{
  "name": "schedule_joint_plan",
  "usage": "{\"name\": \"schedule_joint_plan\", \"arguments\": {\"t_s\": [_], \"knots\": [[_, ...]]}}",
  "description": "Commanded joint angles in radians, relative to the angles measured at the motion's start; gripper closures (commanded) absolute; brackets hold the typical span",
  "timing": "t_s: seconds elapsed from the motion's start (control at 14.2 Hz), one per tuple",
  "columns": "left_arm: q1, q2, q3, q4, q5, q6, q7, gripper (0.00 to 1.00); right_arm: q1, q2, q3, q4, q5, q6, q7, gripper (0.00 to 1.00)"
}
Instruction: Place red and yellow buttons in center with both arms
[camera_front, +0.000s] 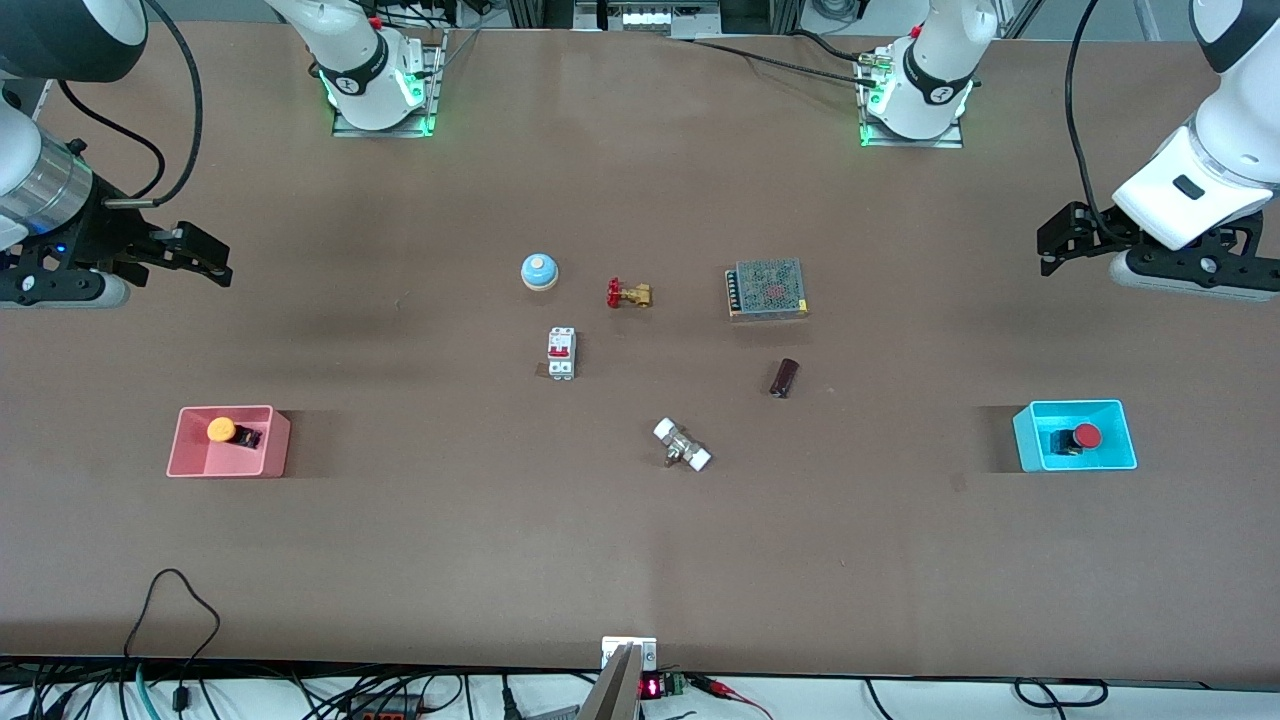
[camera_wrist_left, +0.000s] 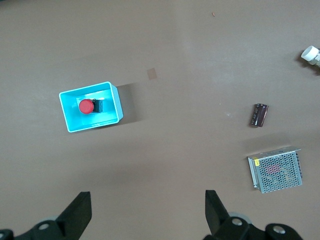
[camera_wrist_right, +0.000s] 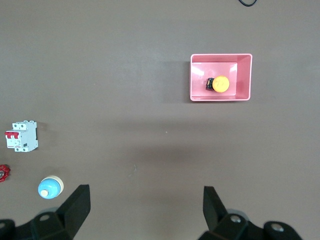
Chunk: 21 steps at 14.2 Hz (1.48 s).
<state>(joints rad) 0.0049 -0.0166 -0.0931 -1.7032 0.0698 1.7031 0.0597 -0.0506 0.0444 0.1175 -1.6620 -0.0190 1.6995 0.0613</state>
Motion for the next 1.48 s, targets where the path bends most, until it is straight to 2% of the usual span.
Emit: {"name": "schedule_joint_plan", "arguments": {"t_s": [0.0,0.78,1.06,1.27,1.41], "knots": [[0.007,0.001,0.0,0.013,-0.018,-0.026,-0.004,0.0,0.008,0.011,-0.002,0.024,-0.004,-0.02,0.02,0.0],[0.007,0.003,-0.002,0.013,-0.019,-0.031,-0.004,0.0,-0.02,0.029,-0.004,0.007,-0.016,-0.015,-0.06,0.0],[0.007,0.001,-0.002,0.011,-0.019,-0.043,-0.003,0.0,-0.069,0.113,-0.004,0.001,-0.018,-0.001,-0.06,0.0],[-0.006,0.006,-0.007,0.011,-0.019,-0.098,-0.003,0.0,-0.092,0.195,-0.004,0.002,-0.032,0.084,-0.06,0.0],[-0.034,0.067,-0.008,0.014,-0.018,-0.144,-0.008,0.0,-0.117,0.238,-0.004,0.002,-0.065,0.147,-0.06,0.0]]}}
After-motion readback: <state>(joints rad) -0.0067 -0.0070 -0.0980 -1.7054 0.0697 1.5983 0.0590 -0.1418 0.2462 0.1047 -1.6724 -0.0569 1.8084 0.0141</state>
